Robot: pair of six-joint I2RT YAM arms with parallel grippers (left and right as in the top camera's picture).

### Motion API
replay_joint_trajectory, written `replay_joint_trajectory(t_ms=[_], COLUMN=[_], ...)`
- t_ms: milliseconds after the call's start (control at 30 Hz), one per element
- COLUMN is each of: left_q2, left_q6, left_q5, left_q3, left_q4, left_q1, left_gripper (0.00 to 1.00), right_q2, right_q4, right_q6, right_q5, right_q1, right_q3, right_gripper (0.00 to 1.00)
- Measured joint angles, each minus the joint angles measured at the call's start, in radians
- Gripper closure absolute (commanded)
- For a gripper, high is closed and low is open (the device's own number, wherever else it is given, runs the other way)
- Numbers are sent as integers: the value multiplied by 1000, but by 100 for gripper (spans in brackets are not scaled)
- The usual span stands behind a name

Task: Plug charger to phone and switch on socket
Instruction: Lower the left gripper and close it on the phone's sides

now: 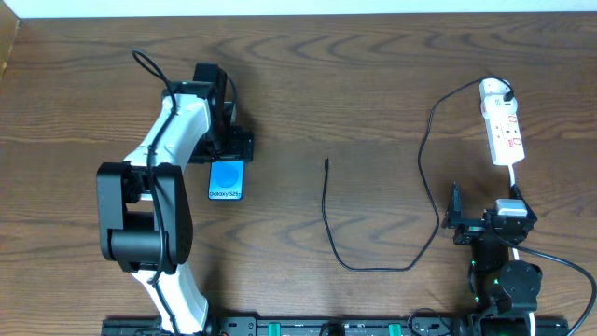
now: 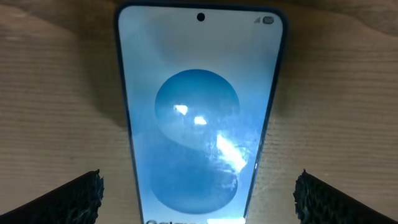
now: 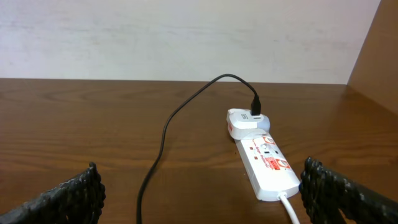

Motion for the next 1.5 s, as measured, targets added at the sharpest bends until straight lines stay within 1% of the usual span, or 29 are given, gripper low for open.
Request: replay_joint_trajectory(t_ms=[167,733,1500], left_q2=[0,39,40], left_q6=[0,-1,-4], left_q5=[0,0,0], left_q3=[-31,-33,-64], left_q4=[29,63,97], left_q1=[0,0,0], left_gripper=[2,2,2], right_q2=[0,0,0], right_q4=[0,0,0], right_q6=[0,0,0], right_q5=[0,0,0], right_q1=[0,0,0], right_q3=[0,0,0], right_gripper=[1,1,1])
